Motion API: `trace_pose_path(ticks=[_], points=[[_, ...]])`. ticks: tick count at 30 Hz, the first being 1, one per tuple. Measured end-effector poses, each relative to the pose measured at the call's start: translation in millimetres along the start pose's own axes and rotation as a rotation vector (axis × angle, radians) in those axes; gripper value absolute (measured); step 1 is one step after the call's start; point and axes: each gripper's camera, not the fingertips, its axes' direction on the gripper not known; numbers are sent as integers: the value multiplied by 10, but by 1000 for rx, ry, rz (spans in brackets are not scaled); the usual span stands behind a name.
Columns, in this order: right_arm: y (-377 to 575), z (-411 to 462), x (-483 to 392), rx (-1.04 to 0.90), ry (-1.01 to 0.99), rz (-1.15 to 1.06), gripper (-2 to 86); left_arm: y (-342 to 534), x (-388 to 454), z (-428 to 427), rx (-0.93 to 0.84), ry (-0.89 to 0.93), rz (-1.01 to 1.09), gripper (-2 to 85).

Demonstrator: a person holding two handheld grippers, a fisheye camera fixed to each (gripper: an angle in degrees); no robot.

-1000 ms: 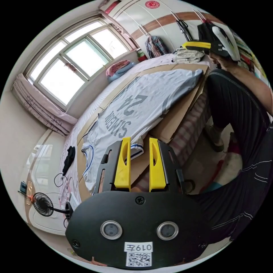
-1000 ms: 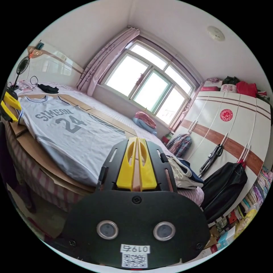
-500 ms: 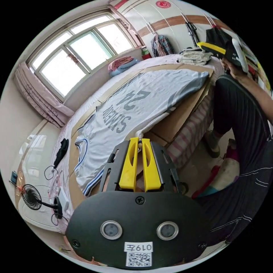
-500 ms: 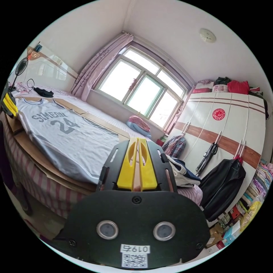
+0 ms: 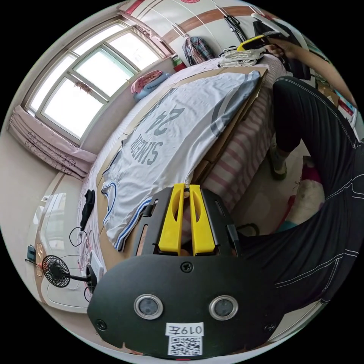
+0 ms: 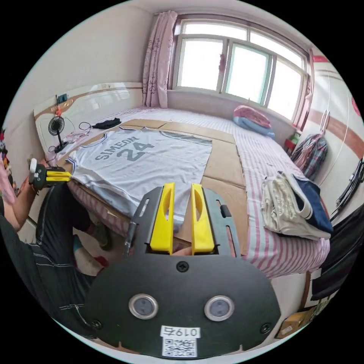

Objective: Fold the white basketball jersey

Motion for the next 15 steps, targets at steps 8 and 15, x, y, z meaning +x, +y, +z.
trace_pose_path(ticks=[8,15], points=[[-243,555,450,-229,-85,136,100,95,-32,-161,13,-9,-108,14],[-270,333,598,-223,-171,182,71,45,-104,-213,-4,-6,-99,12]])
